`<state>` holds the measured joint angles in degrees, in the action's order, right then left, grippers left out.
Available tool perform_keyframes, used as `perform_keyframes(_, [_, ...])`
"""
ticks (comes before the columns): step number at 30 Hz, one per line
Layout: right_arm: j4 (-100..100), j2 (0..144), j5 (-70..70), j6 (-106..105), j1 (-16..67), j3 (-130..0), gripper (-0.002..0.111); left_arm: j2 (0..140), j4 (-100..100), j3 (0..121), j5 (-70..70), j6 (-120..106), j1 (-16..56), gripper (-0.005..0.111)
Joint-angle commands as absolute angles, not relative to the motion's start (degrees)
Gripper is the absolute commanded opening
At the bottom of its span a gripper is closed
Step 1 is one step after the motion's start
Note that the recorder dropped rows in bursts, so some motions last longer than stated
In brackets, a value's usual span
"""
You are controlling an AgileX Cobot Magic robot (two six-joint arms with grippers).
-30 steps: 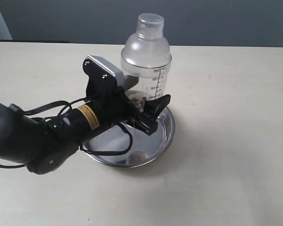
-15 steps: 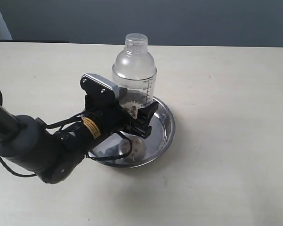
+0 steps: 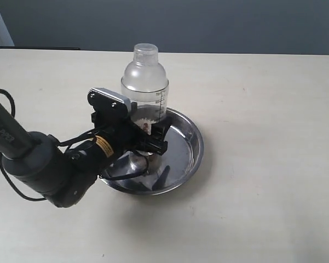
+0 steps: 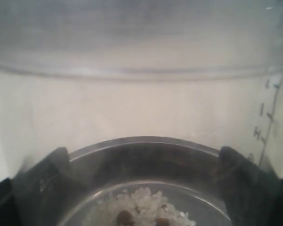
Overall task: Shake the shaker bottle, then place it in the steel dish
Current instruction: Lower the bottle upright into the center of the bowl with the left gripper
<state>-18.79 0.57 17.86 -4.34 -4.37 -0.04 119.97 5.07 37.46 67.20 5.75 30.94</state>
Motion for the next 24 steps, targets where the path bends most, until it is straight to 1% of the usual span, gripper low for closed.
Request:
perform_keyframes(1, [-18.8, 0.3, 17.6, -4.4, -4.5, 0.0, -0.001, 119.6, 4.0, 39.8, 70.0, 6.4, 30.9, 0.000])
perform_keyframes(9, [-18.8, 0.3, 17.6, -4.4, -4.5, 0.0, -0.001, 119.6, 0.4, 40.7, 62.6, 6.4, 30.9, 0.000])
perform_keyframes(24, [-18.8, 0.3, 17.6, -4.4, -4.5, 0.0, -0.001, 119.7, 0.9, 40.7, 59.0, 9.0, 30.9, 0.000])
